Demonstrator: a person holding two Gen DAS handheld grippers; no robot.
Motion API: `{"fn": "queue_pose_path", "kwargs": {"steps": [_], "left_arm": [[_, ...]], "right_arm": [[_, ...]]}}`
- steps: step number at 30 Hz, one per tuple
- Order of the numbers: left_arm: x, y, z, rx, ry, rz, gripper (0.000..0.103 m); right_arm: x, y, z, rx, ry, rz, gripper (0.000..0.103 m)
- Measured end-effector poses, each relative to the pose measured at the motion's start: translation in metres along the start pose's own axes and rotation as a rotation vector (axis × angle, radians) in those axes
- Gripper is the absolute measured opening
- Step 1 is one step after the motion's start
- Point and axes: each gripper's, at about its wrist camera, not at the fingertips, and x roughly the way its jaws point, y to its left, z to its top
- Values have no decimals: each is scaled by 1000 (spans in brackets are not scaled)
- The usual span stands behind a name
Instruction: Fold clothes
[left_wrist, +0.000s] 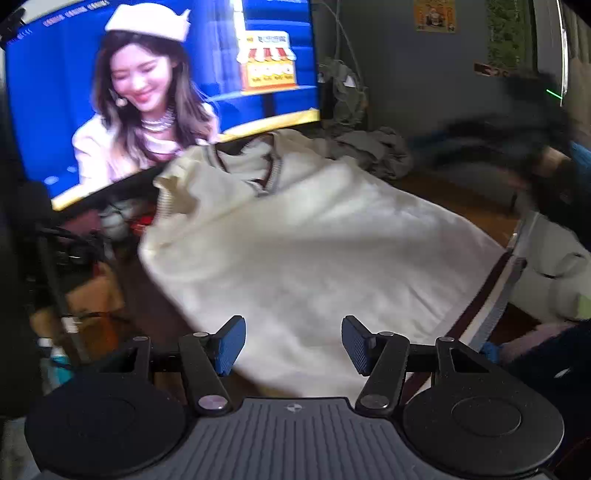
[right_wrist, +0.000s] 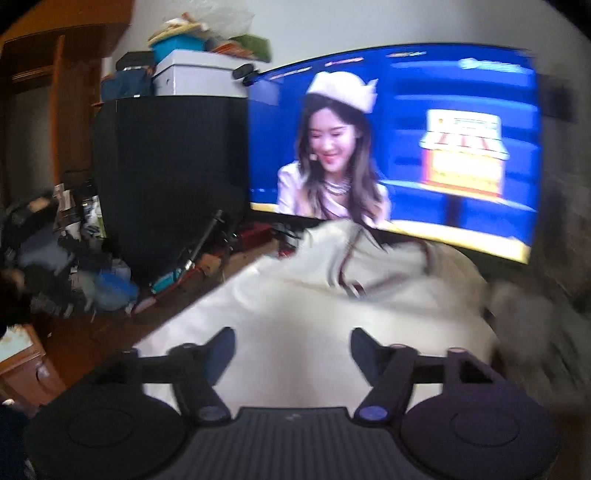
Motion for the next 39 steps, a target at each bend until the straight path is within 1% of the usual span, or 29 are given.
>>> {"fn": "queue_pose_path", "kwargs": {"steps": [1, 3, 4, 5, 7, 10, 13, 14, 15, 16, 17, 19, 22, 24, 25, 28, 31, 35, 39], "left_arm": [[5, -2, -2, -10, 5, -14, 57], [11, -2, -7, -46, 5, -14, 57], [10, -2, -12, -62, 15, -17, 57], [9, -2, -16, -78, 25, -19, 56], [-2, -1, -28, -126, 29, 4, 56], [-23, 2, -46, -230, 33, 50, 56], [-42, 3, -65, -339, 21, 109, 56], [-47, 2, -71, -367, 16, 124, 56], [-48, 2, -75, -385, 17, 133, 56], [-50, 1, -79, -402, 17, 142, 56], [-50, 1, -81, -407, 24, 145, 56], [-48, 1, -81, -407, 28, 139, 55], [-45, 0, -75, -369, 14, 98, 54], [-44, -3, -67, -320, -3, 74, 54], [-43, -5, -64, -301, -11, 66, 54], [-38, -13, -55, -247, -33, 44, 54], [-31, -21, -53, -209, -35, 44, 54], [-23, -27, -57, -190, -16, 32, 54], [-18, -25, -60, -210, 12, 26, 54]], "right_arm": [[21, -5, 11, -45, 10, -28, 70], [62, -15, 33, -136, 29, -86, 69], [81, -22, 41, -187, 44, -86, 68], [101, -26, 45, -245, 83, -70, 64], [140, -34, 52, -360, 163, -35, 45], [157, -33, 49, -446, 197, -42, 42], [173, -31, 45, -532, 229, -51, 41], [178, -30, 44, -560, 240, -53, 39], [183, -30, 42, -588, 251, -56, 28], [189, -29, 41, -617, 262, -59, 5], [194, -29, 40, -645, 272, -62, 1], [205, -27, 37, -702, 294, -67, 1], [183, -23, 59, -646, 197, -132, 1], [169, -21, 79, -623, 141, -172, 1], [170, -21, 87, -616, 127, -183, 1], [197, -25, 93, -654, 162, -242, 1], [225, -32, 80, -649, 225, -286, 1], [227, -37, 88, -613, 198, -303, 1], [228, -42, 96, -578, 169, -319, 1]]}}
